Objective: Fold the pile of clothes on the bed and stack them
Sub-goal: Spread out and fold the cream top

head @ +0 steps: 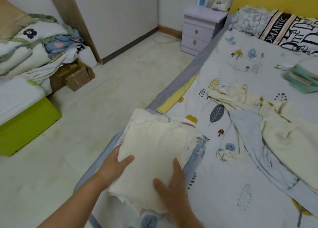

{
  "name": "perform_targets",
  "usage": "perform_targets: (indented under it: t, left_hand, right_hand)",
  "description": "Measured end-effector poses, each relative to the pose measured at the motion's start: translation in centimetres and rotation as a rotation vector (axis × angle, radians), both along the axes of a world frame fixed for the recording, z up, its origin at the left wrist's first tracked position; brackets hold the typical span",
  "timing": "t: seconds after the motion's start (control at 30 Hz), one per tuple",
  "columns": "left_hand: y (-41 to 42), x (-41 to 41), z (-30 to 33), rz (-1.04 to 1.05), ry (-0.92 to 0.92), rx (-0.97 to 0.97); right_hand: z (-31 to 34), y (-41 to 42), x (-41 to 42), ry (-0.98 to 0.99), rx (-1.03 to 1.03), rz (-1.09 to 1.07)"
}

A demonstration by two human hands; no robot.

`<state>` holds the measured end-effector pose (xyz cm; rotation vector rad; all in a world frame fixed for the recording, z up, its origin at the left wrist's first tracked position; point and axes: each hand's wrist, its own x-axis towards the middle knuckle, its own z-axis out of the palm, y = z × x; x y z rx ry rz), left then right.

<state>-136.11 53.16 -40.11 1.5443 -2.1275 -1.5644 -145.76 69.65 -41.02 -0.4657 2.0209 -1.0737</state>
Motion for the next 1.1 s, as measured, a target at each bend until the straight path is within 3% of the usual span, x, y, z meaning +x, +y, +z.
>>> perform_targets:
  t: [0.17, 0.33, 0.5, 0.67, 0.8, 0.93, 1.1]
  left_hand:
    - [-0.3, -0.1, 0.1, 0.100, 0.111, -0.062]
    - [0.2, -0.2, -0.3, -0.013, -0.104, -0.143]
    - [0.9, -0.7, 1.0, -0.123, -0.215, -0.448]
    - [1.8, -2.2, 3.6, -0.186, -0.376, -0.522]
    - [3.2, -4.6, 6.0, -0.275, -0.270, -0.563]
    - [6.8, -8.4, 7.7, -0.482, -0.073, -0.473]
    - [12.4, -14.0, 7.7, -0.756, -0.043, -0.342]
  right_hand:
    - [0.7, -0.5, -0.3, 0.200, -0.135, -0.021]
    - [0.1, -0.5, -1.1, 0.046, 0.039, 0.015]
    - [1.1, -0.2, -1.7, 0.083, 0.084, -0.011]
    - [2.3, 1.6, -2.5, 0.066, 0.123, -0.021]
    - [3.7, 4.4, -3.6, 0.058, 0.164, -0.024]
    - [4.6, 8.3, -5.5, 0.106, 0.193, -0.001]
    - [5.1, 14.6, -9.5, 0.127, 0.257, -0.042]
